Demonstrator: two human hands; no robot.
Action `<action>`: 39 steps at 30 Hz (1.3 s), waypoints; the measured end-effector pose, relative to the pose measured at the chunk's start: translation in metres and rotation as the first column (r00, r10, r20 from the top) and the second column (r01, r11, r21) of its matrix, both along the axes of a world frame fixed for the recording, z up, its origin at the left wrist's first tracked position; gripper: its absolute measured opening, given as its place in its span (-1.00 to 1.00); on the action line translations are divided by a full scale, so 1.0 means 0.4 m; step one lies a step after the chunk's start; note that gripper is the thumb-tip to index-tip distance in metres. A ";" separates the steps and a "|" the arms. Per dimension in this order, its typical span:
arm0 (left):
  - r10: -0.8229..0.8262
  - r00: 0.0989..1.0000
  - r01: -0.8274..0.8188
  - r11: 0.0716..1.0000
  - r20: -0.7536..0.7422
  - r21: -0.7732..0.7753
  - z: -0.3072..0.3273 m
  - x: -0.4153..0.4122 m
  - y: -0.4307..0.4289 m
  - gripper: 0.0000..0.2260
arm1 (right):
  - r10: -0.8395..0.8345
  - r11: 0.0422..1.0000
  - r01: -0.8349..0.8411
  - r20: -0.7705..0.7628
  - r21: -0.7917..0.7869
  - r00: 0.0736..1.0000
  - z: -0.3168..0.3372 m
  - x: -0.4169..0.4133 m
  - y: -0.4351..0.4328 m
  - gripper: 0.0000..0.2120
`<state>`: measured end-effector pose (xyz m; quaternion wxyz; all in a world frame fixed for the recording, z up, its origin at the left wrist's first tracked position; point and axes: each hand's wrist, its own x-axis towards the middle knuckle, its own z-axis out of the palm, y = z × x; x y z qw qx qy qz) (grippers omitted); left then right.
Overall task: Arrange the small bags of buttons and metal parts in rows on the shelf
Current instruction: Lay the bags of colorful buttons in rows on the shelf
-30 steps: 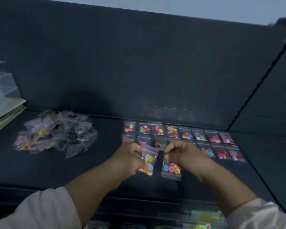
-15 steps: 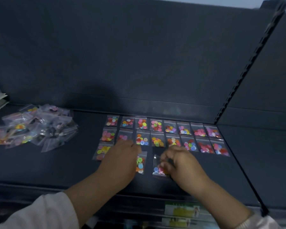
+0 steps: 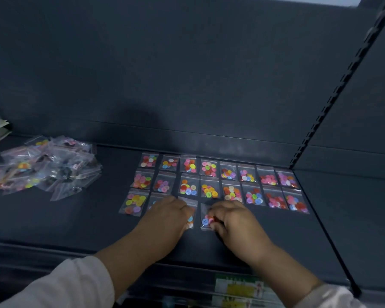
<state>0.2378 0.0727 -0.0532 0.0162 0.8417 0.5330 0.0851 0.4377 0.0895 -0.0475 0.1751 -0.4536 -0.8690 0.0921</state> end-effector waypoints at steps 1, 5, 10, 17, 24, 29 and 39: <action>-0.007 1.000 0.006 1.000 0.010 0.013 -0.002 0.001 0.003 -0.79 | -0.003 1.000 0.003 0.002 0.011 1.000 -0.004 -0.001 0.003 -0.87; 0.003 1.000 -0.003 1.000 0.024 -0.030 0.007 0.005 0.009 -0.72 | -0.023 0.999 0.023 0.005 0.033 1.000 -0.018 -0.009 0.011 -0.85; -0.004 0.998 0.008 0.998 0.060 -0.064 0.012 0.008 0.011 -0.71 | -0.035 0.998 0.034 0.026 0.051 0.999 -0.022 -0.016 0.018 -0.85; 0.019 0.998 -0.015 0.997 0.054 -0.078 0.022 0.012 0.023 -0.77 | -0.036 0.997 0.035 0.027 0.063 0.999 -0.023 -0.019 0.021 -0.87; 0.019 0.997 -0.014 0.998 0.080 -0.059 0.023 0.012 0.028 -0.84 | -0.040 0.998 0.038 0.046 0.053 0.998 -0.022 -0.019 0.020 -0.85; 0.017 0.993 -0.010 0.998 0.114 -0.064 0.014 0.006 0.032 -0.78 | -0.059 0.998 0.060 -0.037 0.037 0.998 -0.004 -0.019 0.011 -0.86; 0.040 0.991 -0.034 0.998 0.129 -0.050 0.030 0.001 0.027 -0.76 | -0.023 0.994 0.019 -0.033 -0.105 0.999 -0.006 0.020 -0.006 -0.93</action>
